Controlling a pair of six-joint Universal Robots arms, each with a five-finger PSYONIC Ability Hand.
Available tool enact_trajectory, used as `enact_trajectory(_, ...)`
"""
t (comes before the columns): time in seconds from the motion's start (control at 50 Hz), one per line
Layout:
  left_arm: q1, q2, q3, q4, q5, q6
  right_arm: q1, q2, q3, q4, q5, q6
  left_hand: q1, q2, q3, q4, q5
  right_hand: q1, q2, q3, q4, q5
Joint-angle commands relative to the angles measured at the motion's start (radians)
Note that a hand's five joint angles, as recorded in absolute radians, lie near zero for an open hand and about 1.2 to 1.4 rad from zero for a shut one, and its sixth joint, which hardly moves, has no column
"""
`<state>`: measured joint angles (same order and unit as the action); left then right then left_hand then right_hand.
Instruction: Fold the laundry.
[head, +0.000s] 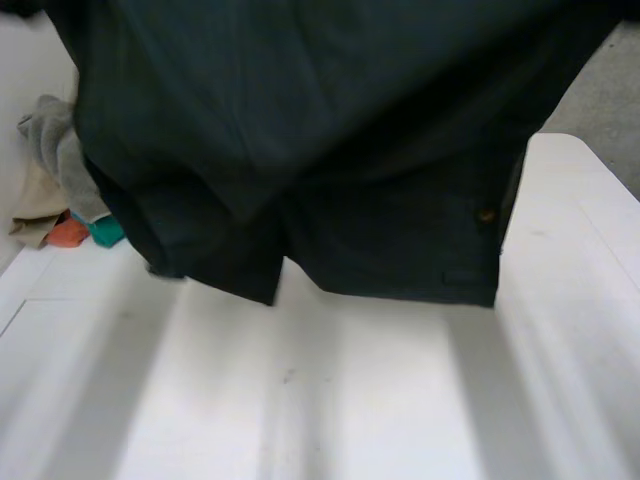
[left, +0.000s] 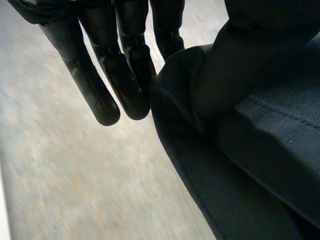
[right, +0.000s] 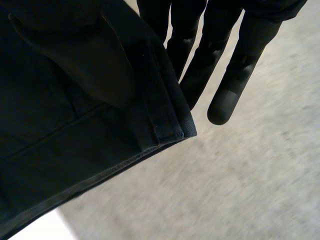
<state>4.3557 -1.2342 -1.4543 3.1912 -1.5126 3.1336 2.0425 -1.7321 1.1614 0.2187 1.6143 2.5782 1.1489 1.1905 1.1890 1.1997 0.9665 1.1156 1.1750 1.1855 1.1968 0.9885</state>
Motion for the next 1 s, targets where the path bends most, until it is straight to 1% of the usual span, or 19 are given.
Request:
enact_trajectory(0.02, 0.042, -0.126, 0.181, -0.024, -0.003, -0.049, -0.005, 0.152, -0.276, 0.08, 0.001, 0.06, 0.247, 0.206, 0.207, 0.197, 0.255, 0.281, 0.221, 0.211, 0.199, 0.233)
enact_trajectory(0.14, 0.041, -0.35, 0.259, -0.031, -0.001, -0.049, -0.01, 0.363, -0.359, 0.099, 0.004, 0.111, 0.247, 0.206, 0.207, 0.197, 0.255, 0.281, 0.221, 0.211, 0.199, 0.233)
enact_trajectory(0.24, 0.031, -0.634, 0.371, -0.028, -0.006, -0.044, -0.012, 0.551, -0.407, 0.093, 0.021, 0.149, 0.247, 0.206, 0.207, 0.197, 0.255, 0.281, 0.221, 0.211, 0.199, 0.233)
enact_trajectory(0.34, 0.012, -0.934, 0.54, -0.01, 0.003, -0.036, -0.005, 0.805, -0.515, 0.038, 0.076, 0.163, 0.247, 0.206, 0.207, 0.197, 0.255, 0.281, 0.221, 0.211, 0.199, 0.233)
enact_trajectory(0.4, -0.008, -1.053, 0.626, 0.033, 0.011, -0.044, -0.001, 0.906, -0.572, -0.018, 0.108, 0.157, 0.247, 0.206, 0.207, 0.197, 0.255, 0.281, 0.221, 0.211, 0.199, 0.233)
enact_trajectory(0.42, -0.024, -1.121, 0.676, 0.077, 0.014, -0.046, -0.001, 0.968, -0.61, -0.065, 0.134, 0.152, 0.247, 0.206, 0.207, 0.197, 0.255, -0.061, -0.121, -0.131, -0.142, -0.109)
enact_trajectory(0.44, -0.03, -1.151, 0.699, 0.102, 0.017, -0.043, -0.001, 0.997, -0.632, -0.091, 0.148, 0.152, 0.088, 0.046, 0.048, 0.037, 0.096, -0.477, -0.537, -0.547, -0.559, -0.525)
enact_trajectory(0.46, -0.034, -1.177, 0.722, 0.13, 0.02, -0.04, -0.001, 1.022, -0.653, -0.119, 0.162, 0.152, -0.222, -0.263, -0.262, -0.273, -0.214, -0.941, -1.001, -1.011, -1.022, -0.988)
enact_trajectory(0.5, -0.039, -1.231, 0.784, 0.212, 0.029, -0.046, 0.002, 1.077, -0.707, -0.198, 0.208, 0.143, -0.974, -1.016, -1.014, -1.025, -0.967, -0.941, -1.001, -1.011, -1.022, -0.988)
enact_trajectory(0.52, -0.038, -1.24, 0.795, 0.234, 0.028, -0.047, 0.001, 1.088, -0.723, -0.22, 0.22, 0.137, -0.907, -0.949, -0.947, -0.958, -0.899, -0.941, -1.001, -1.011, -1.022, -0.988)
enact_trajectory(0.6, -0.041, -1.237, 0.802, 0.297, 0.015, -0.05, 0.002, 1.073, -0.756, -0.278, 0.248, 0.099, -0.974, -1.016, -1.014, -1.025, -0.967, -0.941, -1.001, -1.011, -1.022, -0.988)
enact_trajectory(0.66, -0.042, -1.175, 0.754, 0.283, 0.02, -0.047, 0.002, 0.982, -0.729, -0.249, 0.23, 0.083, -0.974, -1.016, -1.014, -1.025, -0.967, -0.941, -1.001, -1.011, -1.022, -0.988)
enact_trajectory(0.7, -0.039, -1.101, 0.695, 0.268, 0.019, -0.041, 0.002, 0.929, -0.694, -0.208, 0.201, 0.076, -0.971, -1.012, -1.011, -1.022, -0.963, -0.941, -1.001, -1.011, -1.022, -0.988)
enact_trajectory(0.72, -0.033, -1.055, 0.652, 0.256, 0.019, -0.04, -0.002, 0.877, -0.648, -0.156, 0.153, 0.066, -0.962, -1.003, -1.002, -1.013, -0.954, -0.941, -1.001, -1.011, -1.022, -0.988)
enact_trajectory(0.8, -0.031, -0.88, 0.455, 0.201, 0.019, -0.035, -0.008, 0.772, -0.521, -0.031, 0.043, 0.051, -0.938, -0.98, -0.978, -0.989, -0.931, -0.941, -1.001, -1.011, -1.022, -0.988)
enact_trajectory(0.82, -0.031, -0.807, 0.372, 0.175, 0.02, -0.033, -0.01, 0.755, -0.493, -0.004, 0.03, 0.051, -0.906, -0.948, -0.946, -0.957, -0.899, -0.941, -1.001, -1.011, -1.022, -0.988)
enact_trajectory(0.88, -0.031, -0.705, 0.243, 0.127, 0.022, -0.02, -0.016, 0.709, -0.369, 0.106, 0.019, 0.063, -0.894, -0.936, -0.934, -0.945, -0.886, -0.941, -1.001, -1.011, -1.022, -0.988)
enact_trajectory(0.96, -0.031, -0.567, 0.025, 0.021, 0.028, 0.039, -0.028, 0.671, -0.185, 0.227, 0.007, 0.068, -0.716, -0.757, -0.756, -0.766, -0.708, -0.911, -0.971, -0.981, -0.992, -0.959)
enact_trajectory(1.0, -0.033, -0.509, -0.101, -0.025, 0.032, 0.095, -0.028, 0.643, -0.097, 0.257, 0.001, 0.077, -0.534, -0.576, -0.574, -0.585, -0.526, -0.831, -0.891, -0.901, -0.912, -0.879)
